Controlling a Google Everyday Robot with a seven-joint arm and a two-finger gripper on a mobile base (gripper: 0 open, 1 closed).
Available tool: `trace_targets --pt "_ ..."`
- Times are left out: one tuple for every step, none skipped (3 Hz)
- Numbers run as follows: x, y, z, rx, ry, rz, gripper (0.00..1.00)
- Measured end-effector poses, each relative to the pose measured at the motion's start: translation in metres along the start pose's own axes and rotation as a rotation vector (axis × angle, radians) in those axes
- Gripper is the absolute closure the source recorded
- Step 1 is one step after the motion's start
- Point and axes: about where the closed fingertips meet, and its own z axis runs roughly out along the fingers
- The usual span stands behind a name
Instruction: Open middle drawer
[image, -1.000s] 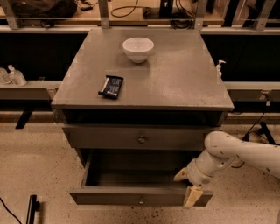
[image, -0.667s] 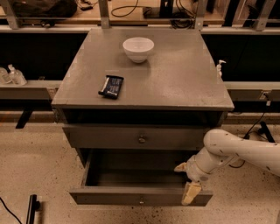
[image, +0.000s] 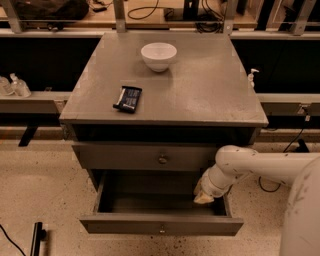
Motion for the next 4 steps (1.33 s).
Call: trace_targets --pt "-0.006 -0.02 0.021 0.056 0.023 0.032 0.88" --pt "-0.003 -0.001 0.069 0.04 0.025 0.11 1.0" --pt "-0.003 -0.001 0.069 0.04 0.025 0.11 1.0" --pt "-0.002 -0.001 0.074 0.001 0.003 0.098 1.0"
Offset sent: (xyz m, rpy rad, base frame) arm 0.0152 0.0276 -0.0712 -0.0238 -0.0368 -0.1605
